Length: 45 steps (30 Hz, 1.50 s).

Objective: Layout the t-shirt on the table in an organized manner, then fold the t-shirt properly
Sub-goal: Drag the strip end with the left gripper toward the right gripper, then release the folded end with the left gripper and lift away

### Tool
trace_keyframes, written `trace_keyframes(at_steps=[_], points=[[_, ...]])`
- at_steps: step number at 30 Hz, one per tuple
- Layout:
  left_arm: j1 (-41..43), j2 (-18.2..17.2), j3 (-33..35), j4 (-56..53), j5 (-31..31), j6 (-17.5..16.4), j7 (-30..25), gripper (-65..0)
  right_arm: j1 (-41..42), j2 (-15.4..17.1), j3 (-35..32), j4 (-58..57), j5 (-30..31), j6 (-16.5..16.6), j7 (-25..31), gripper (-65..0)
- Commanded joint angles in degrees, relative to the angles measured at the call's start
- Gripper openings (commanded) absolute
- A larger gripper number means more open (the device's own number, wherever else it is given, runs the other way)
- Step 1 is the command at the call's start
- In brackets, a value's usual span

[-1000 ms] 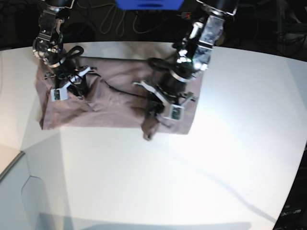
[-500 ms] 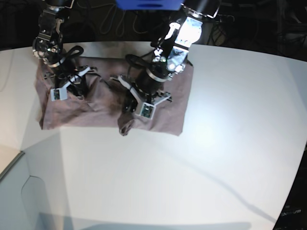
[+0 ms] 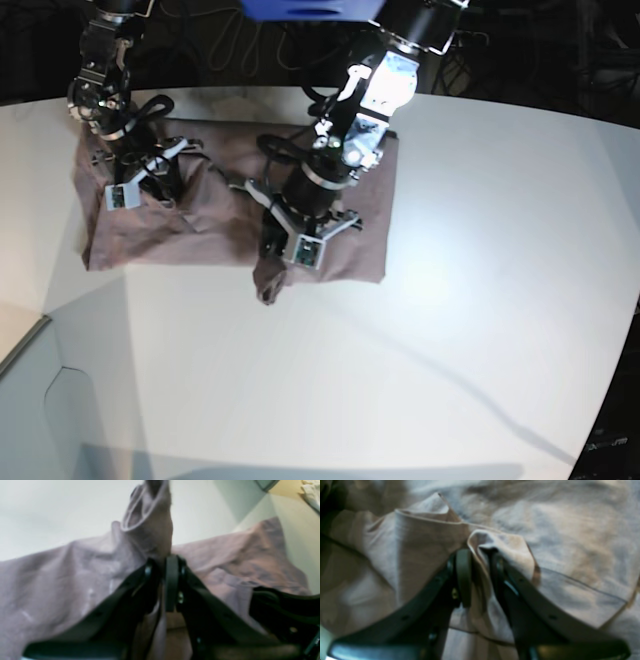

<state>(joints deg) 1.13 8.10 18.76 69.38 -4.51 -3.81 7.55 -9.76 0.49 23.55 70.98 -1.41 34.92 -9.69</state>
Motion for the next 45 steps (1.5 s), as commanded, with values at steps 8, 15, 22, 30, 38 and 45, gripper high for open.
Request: trace_keyframes(at_steps=[8,15,22,30,38,45], points=[[-1.35,0.56,5.81,-1.65,-0.37,1.31,-1.27,-32.4,-0.83,0.34,0.05,-0.17,-2.15,0.29,-3.80,-51.5],[2.87,-2.08,5.28,11.54,-0.37,1.57,-1.35,-24.3,-0.75,0.34,0.32,-0.08,-2.15,0.29,-3.80,-51.5],[9.03,-9.02,-4.83,18.04,-0.45,1.66,-1.18,-31.9,-0.48,0.34,0.32,-0.08,-2.15,0.29,-3.80,-51.4],[13.07,-8.85,-6.24,12.15,-0.45,1.13,-1.09,-41.8,-0.22,0.34,0.23,-0.08,-2.15,0.29,-3.80,-51.4],[11.49,-8.32,4.75,5.47,-0.54,1.13,-1.35,-41.8,-0.22,0.34,0.41,-0.08,-2.15,0.29,-3.71,-51.4],[6.48,-8.41,18.38,8.37,-11.88,1.04,-1.44,-41.8,-0.31,0.34,0.41,-0.08,-2.15,0.29,-3.80,-51.4]])
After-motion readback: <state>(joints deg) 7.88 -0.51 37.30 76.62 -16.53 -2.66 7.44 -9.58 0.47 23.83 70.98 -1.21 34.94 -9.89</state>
